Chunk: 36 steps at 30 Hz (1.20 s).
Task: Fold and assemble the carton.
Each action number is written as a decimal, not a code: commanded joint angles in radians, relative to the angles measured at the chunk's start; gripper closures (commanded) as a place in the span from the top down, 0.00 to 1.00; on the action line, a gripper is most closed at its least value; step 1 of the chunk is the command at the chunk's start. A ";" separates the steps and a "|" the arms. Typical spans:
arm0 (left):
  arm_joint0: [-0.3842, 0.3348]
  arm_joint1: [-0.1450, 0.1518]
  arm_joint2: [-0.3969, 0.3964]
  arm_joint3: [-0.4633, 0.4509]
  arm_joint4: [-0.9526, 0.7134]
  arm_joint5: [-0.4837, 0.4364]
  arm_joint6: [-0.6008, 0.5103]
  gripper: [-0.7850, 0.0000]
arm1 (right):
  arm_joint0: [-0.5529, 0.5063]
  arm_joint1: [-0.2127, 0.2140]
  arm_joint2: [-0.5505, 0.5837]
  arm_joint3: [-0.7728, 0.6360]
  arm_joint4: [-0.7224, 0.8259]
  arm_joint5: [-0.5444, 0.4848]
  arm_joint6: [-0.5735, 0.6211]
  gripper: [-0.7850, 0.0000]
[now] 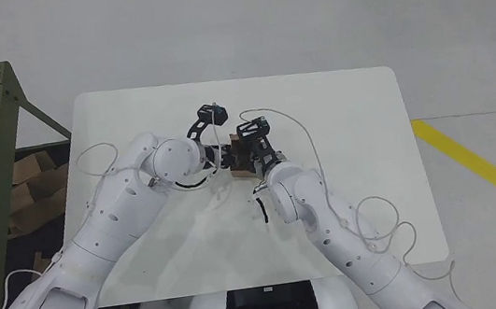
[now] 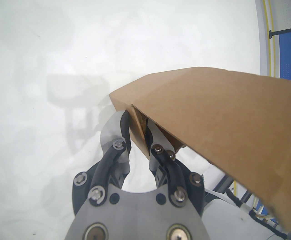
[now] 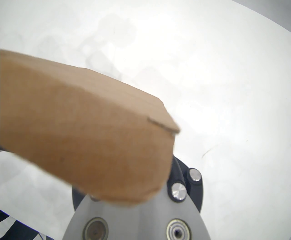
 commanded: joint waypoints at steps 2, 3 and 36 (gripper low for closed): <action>0.002 -0.001 -0.005 0.001 0.000 0.000 -0.003 0.49 | 0.000 -0.002 0.002 0.001 -0.003 0.001 0.002 0.14; 0.002 -0.001 -0.006 0.001 0.001 0.000 -0.004 0.49 | -0.001 -0.002 0.004 0.002 -0.003 0.001 0.002 0.15; 0.147 0.060 -0.307 -0.156 -0.021 -0.005 0.001 0.67 | -0.134 0.026 0.126 -0.197 -0.057 -0.174 -0.023 0.58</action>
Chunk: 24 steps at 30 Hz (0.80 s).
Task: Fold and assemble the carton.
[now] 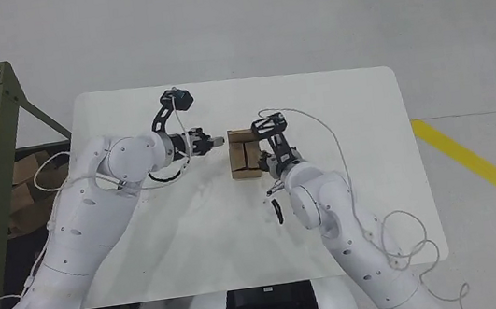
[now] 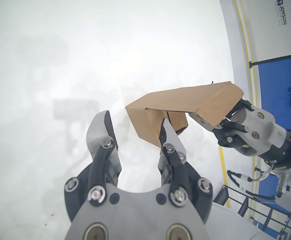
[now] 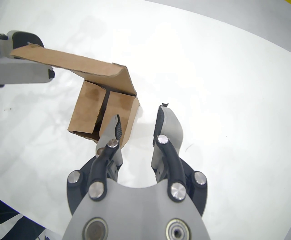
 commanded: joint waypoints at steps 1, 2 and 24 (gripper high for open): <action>0.009 0.004 -0.024 -0.002 -0.003 0.003 0.008 0.72 | -0.016 0.007 0.013 -0.017 -0.007 -0.054 -0.017 0.85; 0.010 0.005 -0.034 -0.001 -0.005 0.005 0.015 0.77 | -0.026 0.011 0.020 -0.026 -0.015 -0.076 -0.023 0.94; -0.037 0.001 -0.026 0.041 -0.039 -0.070 0.003 1.00 | -0.151 0.050 0.080 -0.133 -0.111 -0.277 -0.071 1.00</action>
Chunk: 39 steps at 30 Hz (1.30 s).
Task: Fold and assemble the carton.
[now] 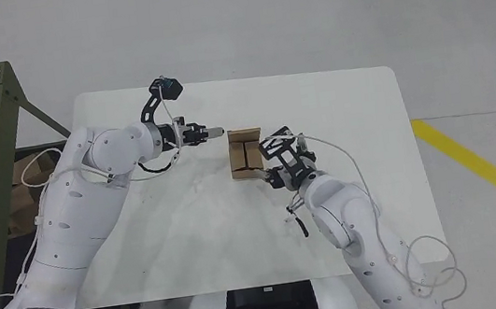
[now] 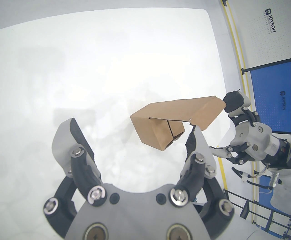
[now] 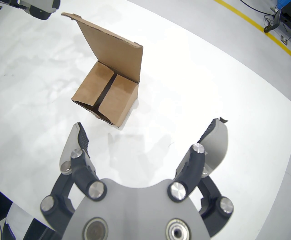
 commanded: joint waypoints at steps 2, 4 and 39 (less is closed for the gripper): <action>0.010 -0.002 -0.001 0.009 -0.008 -0.006 0.040 1.00 | -0.006 0.006 -0.002 0.015 -0.027 -0.046 -0.029 1.00; 0.004 -0.004 -0.001 0.024 -0.007 0.005 0.064 1.00 | -0.007 0.008 -0.010 0.026 -0.041 -0.060 -0.045 1.00; -0.131 -0.051 0.145 0.182 -0.033 -0.077 0.046 1.00 | 0.161 -0.037 -0.084 0.269 -0.001 0.231 0.002 1.00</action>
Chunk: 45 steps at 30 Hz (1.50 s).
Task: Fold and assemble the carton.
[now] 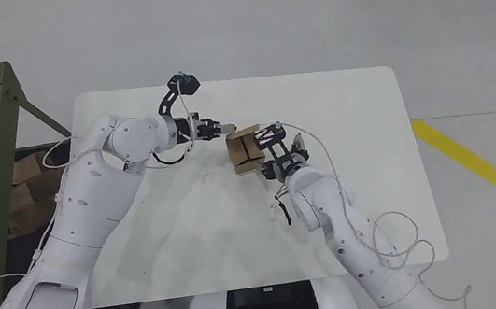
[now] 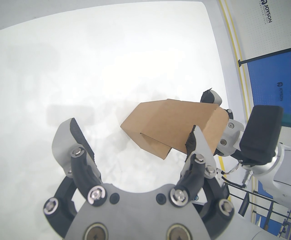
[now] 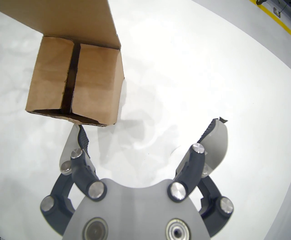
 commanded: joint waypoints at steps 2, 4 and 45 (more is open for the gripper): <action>0.005 0.000 0.002 -0.002 0.000 -0.005 -0.005 1.00 | 0.006 -0.003 0.001 0.007 0.003 0.018 0.002 1.00; 0.008 -0.001 0.005 -0.002 0.002 -0.007 -0.008 1.00 | 0.009 -0.005 -0.003 0.006 0.001 0.036 0.001 1.00; 0.021 -0.018 0.054 0.002 0.045 0.000 0.003 1.00 | -0.151 0.024 0.131 -0.212 0.149 -0.110 -0.136 1.00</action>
